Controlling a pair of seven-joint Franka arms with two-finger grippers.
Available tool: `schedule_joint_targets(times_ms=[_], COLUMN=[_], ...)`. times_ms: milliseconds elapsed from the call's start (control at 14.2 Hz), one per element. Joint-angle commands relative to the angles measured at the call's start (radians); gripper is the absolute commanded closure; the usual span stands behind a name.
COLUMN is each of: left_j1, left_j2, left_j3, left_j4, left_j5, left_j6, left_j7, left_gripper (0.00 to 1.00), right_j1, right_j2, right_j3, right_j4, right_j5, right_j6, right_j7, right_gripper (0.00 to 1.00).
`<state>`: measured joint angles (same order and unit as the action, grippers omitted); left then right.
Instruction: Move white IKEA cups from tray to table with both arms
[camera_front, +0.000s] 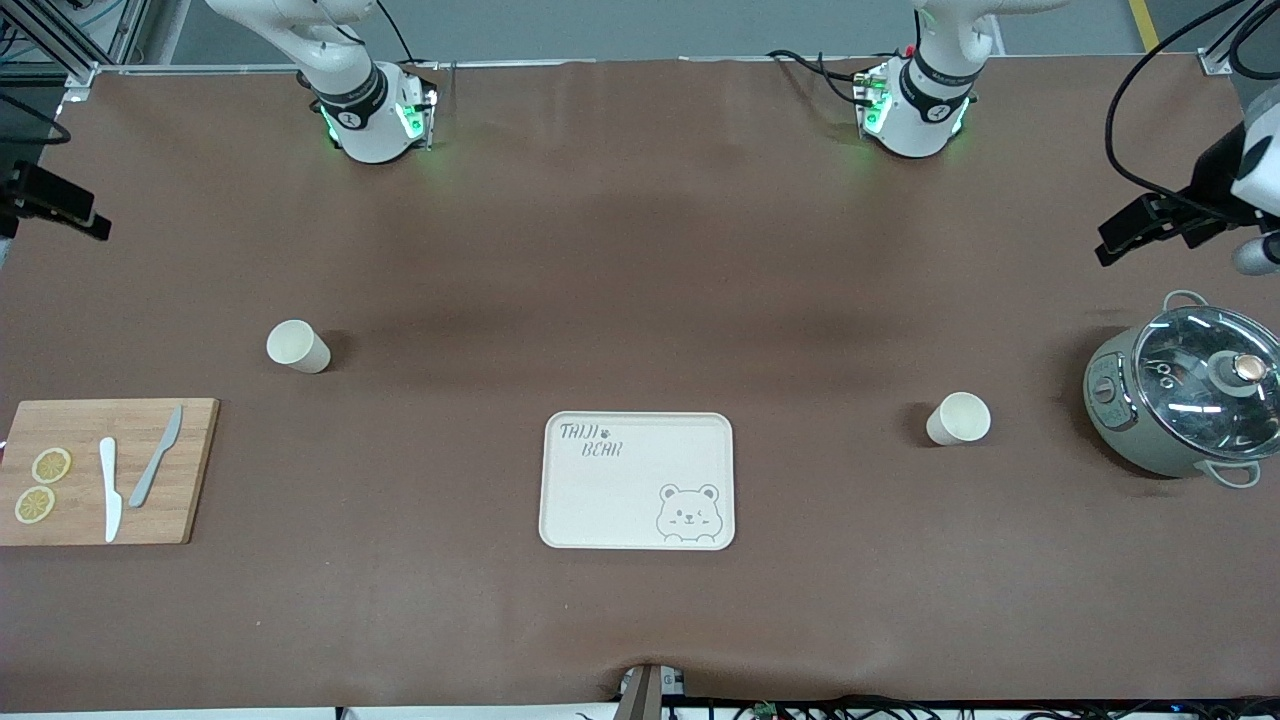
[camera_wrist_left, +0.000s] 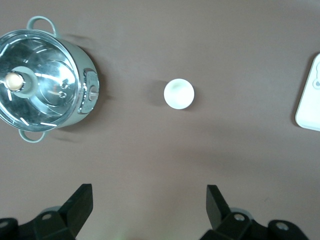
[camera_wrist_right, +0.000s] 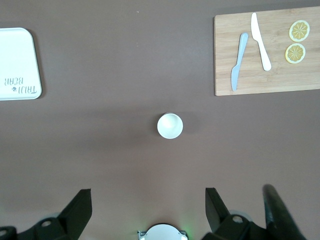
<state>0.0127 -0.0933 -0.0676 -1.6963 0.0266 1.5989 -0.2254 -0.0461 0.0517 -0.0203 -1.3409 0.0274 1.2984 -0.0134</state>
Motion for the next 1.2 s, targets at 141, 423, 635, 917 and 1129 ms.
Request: schedule_joint_targets(times_ms=[141, 423, 635, 917, 1129], left_j1=[0.01, 0.012, 0.013, 0.013, 0.012], left_j2=[-0.029, -0.022, -0.016, 0.003, 0.006], left_j3=[-0.017, -0.011, -0.009, -0.009, -0.009], left_j4=[-0.029, -0.009, 0.0, 0.021, 0.02], left_j5=[-0.03, -0.034, -0.034, -0.034, -0.033], left_j6=[0.015, 0.015, 0.015, 0.007, -0.002], left_j7=[0.015, 0.02, 0.02, 0.02, 0.02], left_gripper=[0.0, 0.0, 0.0, 0.0, 0.0], right_j1=[0.029, 0.031, 0.041, 0.028, 0.031], right_j2=[0.005, 0.002, -0.007, -0.07, -0.064], right_j3=[0.0, -0.001, 0.002, -0.006, -0.004], right_j4=[0.023, -0.015, -0.032, -0.11, -0.11], right_j5=[-0.063, -0.007, -0.007, -0.007, -0.006], right_j6=[0.019, 0.045, 0.059, 0.081, 0.096], right_j7=[-0.011, -0.053, -0.057, -0.057, -0.057], right_gripper=[0.0, 0.0, 0.0, 0.0, 0.0])
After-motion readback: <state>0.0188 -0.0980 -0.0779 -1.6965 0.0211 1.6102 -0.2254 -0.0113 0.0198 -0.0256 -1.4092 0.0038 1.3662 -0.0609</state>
